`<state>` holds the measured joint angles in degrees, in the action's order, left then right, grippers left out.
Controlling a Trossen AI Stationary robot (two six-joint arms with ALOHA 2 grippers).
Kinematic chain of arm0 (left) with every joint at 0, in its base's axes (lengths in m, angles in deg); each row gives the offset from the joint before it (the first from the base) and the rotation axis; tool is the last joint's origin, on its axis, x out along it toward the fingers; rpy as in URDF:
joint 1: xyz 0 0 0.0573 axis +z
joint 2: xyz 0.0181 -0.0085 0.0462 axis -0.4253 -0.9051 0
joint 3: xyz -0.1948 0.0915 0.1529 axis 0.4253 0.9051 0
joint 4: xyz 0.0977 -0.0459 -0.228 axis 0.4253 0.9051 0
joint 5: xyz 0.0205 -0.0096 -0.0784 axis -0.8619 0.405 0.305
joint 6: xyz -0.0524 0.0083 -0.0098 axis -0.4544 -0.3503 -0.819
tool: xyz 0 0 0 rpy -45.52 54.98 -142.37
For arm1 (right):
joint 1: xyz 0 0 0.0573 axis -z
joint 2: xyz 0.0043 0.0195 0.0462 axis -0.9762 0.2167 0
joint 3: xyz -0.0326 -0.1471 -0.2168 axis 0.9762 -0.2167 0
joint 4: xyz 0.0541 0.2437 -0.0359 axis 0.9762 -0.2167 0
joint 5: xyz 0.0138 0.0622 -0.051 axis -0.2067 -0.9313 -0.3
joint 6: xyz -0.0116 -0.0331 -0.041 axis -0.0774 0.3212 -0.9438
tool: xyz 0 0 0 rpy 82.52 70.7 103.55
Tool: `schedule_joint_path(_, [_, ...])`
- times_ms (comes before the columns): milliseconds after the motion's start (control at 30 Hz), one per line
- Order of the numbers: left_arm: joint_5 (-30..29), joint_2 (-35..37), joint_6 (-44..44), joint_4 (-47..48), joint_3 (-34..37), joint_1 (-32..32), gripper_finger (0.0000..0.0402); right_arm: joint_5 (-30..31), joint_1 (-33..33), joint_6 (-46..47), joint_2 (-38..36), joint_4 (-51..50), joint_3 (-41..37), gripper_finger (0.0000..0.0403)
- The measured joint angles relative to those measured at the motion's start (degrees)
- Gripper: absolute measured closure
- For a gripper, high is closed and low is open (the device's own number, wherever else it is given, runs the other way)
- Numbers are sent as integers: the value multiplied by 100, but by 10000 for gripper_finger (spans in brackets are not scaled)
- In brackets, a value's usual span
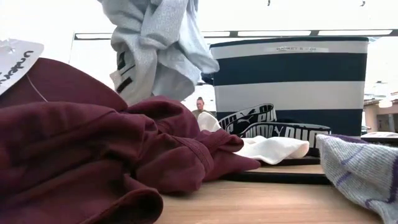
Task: Pick & Place Cloths
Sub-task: Put the white patient gown into the blue bin
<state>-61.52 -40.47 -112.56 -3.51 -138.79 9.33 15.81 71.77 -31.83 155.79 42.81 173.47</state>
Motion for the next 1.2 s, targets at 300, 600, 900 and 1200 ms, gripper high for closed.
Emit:
schedule_joint_path(300, [547,66,4,-42,20,-4,361,0,32,-293,-259,-33,-4,358])
schedule_joint_path(600, [952,243,42,-113,-35,-24,316,404,271,-376,-986,-545,-9,388])
schedule_joint_path(900, [1266,517,527,-193,-101,-35,244,1479,614,-700,-2039,-1293,-4,389])
schedule_joint_path(1200, [1247,514,1104,199,-57,-28,244,1423,1583,-672,-2718,-1654,-2,389])
